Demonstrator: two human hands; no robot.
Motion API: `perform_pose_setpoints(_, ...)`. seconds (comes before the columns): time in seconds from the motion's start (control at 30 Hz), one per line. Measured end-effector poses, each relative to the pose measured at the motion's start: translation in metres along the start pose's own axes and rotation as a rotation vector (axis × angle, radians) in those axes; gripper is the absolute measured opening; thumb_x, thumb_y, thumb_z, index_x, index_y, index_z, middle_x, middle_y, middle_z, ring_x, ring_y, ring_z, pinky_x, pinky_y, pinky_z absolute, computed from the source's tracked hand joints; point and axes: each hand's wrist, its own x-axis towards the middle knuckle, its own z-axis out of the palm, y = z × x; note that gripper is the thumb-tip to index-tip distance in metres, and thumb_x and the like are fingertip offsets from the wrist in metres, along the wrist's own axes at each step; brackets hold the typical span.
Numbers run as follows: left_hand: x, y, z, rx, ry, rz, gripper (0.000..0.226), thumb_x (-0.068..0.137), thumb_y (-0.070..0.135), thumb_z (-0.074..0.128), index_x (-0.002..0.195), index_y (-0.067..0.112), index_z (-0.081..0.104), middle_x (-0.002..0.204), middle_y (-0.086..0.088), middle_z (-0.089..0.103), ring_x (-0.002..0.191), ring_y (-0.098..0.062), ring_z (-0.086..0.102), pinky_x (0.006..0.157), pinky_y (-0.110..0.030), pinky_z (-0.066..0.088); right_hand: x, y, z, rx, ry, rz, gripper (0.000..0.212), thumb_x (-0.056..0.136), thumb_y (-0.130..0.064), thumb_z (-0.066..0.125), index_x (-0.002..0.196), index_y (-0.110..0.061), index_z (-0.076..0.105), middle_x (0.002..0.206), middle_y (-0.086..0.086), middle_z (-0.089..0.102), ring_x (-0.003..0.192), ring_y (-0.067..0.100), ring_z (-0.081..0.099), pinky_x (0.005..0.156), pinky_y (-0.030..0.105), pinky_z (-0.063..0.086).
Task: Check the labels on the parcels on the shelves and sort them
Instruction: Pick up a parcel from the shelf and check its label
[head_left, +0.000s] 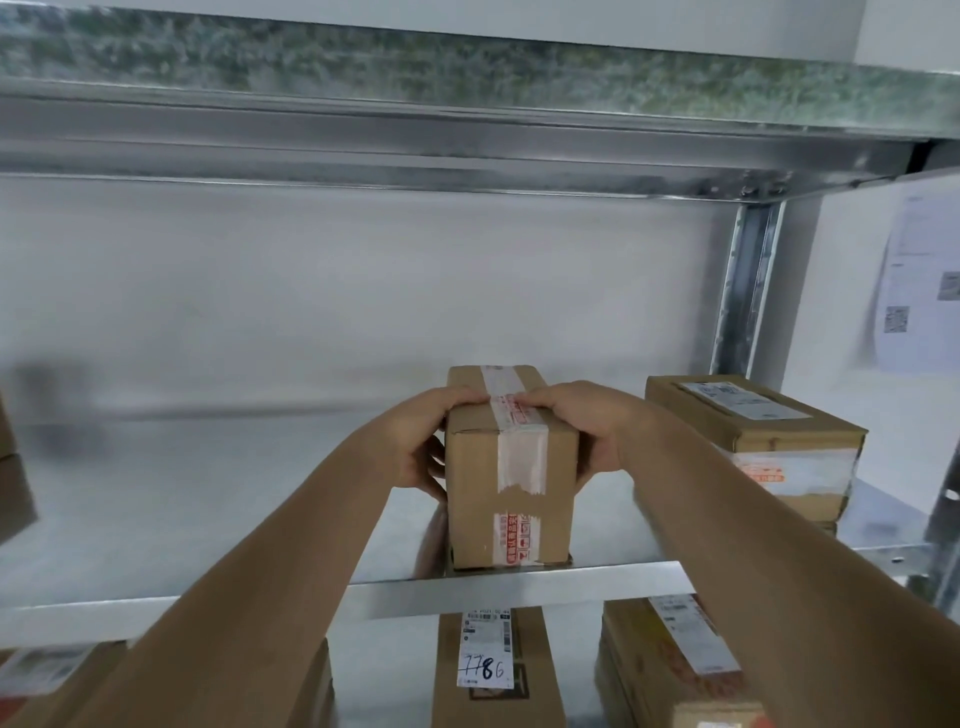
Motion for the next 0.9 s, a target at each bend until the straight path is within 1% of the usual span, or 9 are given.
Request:
perform_pose_setpoints(0.07,-0.0003,0.0000,0.0007,0.000,0.004,0.006,0.054,0.081,0.051,0.074,0.125,0.021,0.067,0.126,-0.020,0.067,0.106,-0.038,0.068,0.088,-0.064,0.055,0.0013,0.0001,0.0003,0.001,0.006,-0.001,0.032,0.097,-0.040,0.064,0.120,-0.018,0.062,0.120,0.019,0.070,0.109,0.041,0.067,0.090,0.076,0.047)
perform_pose_setpoints(0.13,-0.0010,0.0006,0.0014,0.005,0.013,0.011,0.051,0.083,0.050,0.073,0.124,0.021,0.067,0.124,-0.019,0.067,0.098,-0.035,0.068,0.088,-0.061,0.057,0.0026,-0.0002,0.0008,0.001,0.009,0.003,0.031,0.097,-0.040,0.064,0.118,-0.018,0.062,0.122,0.019,0.069,0.110,0.041,0.066,0.091,0.076,0.047)
perform_pose_setpoints(0.2,-0.0011,0.0011,0.0019,0.009,0.022,0.008,0.050,0.083,0.049,0.072,0.124,0.020,0.067,0.121,-0.018,0.068,0.094,-0.033,0.068,0.089,-0.059,0.057,0.0033,-0.0008,0.0011,-0.001,0.013,0.011,0.033,0.097,-0.040,0.064,0.121,-0.017,0.061,0.122,0.018,0.068,0.110,0.040,0.066,0.092,0.075,0.047)
perform_pose_setpoints(0.33,-0.0004,0.0011,0.0022,0.007,0.020,-0.002,0.053,0.081,0.048,0.074,0.124,0.019,0.067,0.127,-0.021,0.066,0.101,-0.037,0.068,0.087,-0.061,0.057,0.0029,-0.0022,0.0011,-0.007,0.017,0.013,0.034,0.098,-0.038,0.063,0.123,-0.016,0.058,0.116,0.018,0.068,0.106,0.039,0.066,0.094,0.074,0.046)
perform_pose_setpoints(0.4,0.0000,0.0008,0.0019,0.005,0.022,-0.004,0.052,0.081,0.048,0.074,0.124,0.019,0.067,0.128,-0.021,0.066,0.106,-0.038,0.068,0.087,-0.061,0.057,0.0033,-0.0026,0.0008,-0.013,0.020,0.009,0.037,0.099,-0.037,0.063,0.127,-0.015,0.057,0.118,0.018,0.069,0.108,0.040,0.067,0.092,0.075,0.047)
perform_pose_setpoints(0.57,-0.0008,0.0002,0.0023,0.006,0.034,-0.008,0.055,0.082,0.050,0.074,0.126,0.018,0.066,0.123,-0.019,0.067,0.094,-0.034,0.069,0.088,-0.061,0.057,0.0045,-0.0025,0.0015,-0.017,0.021,0.010,0.043,0.097,-0.038,0.064,0.133,-0.015,0.056,0.121,0.019,0.068,0.109,0.041,0.066,0.089,0.076,0.048)
perform_pose_setpoints(0.73,-0.0023,-0.0010,0.0018,0.005,0.024,0.009,0.054,0.082,0.052,0.074,0.125,0.019,0.067,0.122,-0.019,0.069,0.101,-0.036,0.070,0.087,-0.060,0.057,-0.0005,-0.0006,0.0012,-0.005,0.022,-0.014,0.037,0.098,-0.039,0.063,0.126,-0.015,0.060,0.119,0.020,0.069,0.108,0.041,0.066,0.090,0.078,0.046)
perform_pose_setpoints(0.9,-0.0029,-0.0054,0.0027,-0.017,0.018,0.033,0.057,0.080,0.056,0.073,0.123,0.019,0.069,0.120,-0.020,0.071,0.105,-0.039,0.070,0.087,-0.060,0.058,-0.0014,0.0039,0.0016,0.024,0.023,-0.031,0.040,0.095,-0.043,0.065,0.127,-0.019,0.060,0.121,0.019,0.067,0.108,0.043,0.065,0.086,0.079,0.046)
